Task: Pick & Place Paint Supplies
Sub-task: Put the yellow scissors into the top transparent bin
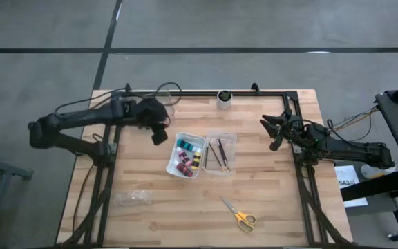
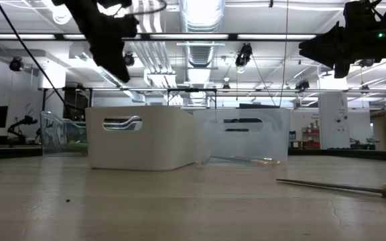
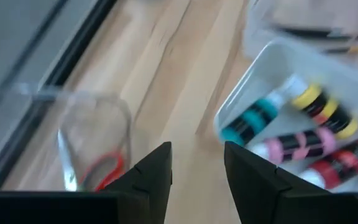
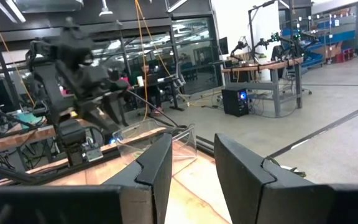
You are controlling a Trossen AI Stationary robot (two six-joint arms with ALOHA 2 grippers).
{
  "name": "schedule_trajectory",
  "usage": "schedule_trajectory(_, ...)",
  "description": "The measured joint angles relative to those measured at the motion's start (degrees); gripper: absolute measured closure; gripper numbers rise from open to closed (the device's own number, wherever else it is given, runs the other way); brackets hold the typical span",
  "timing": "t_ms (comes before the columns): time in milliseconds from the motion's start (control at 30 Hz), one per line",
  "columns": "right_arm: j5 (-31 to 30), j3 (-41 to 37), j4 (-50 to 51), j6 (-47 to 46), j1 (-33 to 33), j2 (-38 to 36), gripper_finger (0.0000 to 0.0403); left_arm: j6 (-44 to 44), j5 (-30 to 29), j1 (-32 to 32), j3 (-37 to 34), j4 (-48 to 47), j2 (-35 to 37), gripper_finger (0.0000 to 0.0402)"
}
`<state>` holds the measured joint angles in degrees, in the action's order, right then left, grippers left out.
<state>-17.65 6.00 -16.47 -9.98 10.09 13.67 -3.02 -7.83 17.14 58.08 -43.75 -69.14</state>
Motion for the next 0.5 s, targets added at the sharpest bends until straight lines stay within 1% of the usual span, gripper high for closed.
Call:
schedule_trajectory(100,0.0,0.0,0.0,0.03,0.02,-0.01,0.0285,-0.01,-2.73,-4.2,0.01,4.12,0.02,0.0251)
schedule_trajectory(200,0.0,0.0,0.0,0.02,0.0,0.0,0.0285,-0.03,-3.35,-6.61,0.07,6.39,0.04,0.0251)
schedule_trajectory(500,0.0,0.0,0.0,-0.07,0.0,-0.02,0.0285,-0.03,-3.57,-7.36,-0.06,7.02,0.04,0.0251)
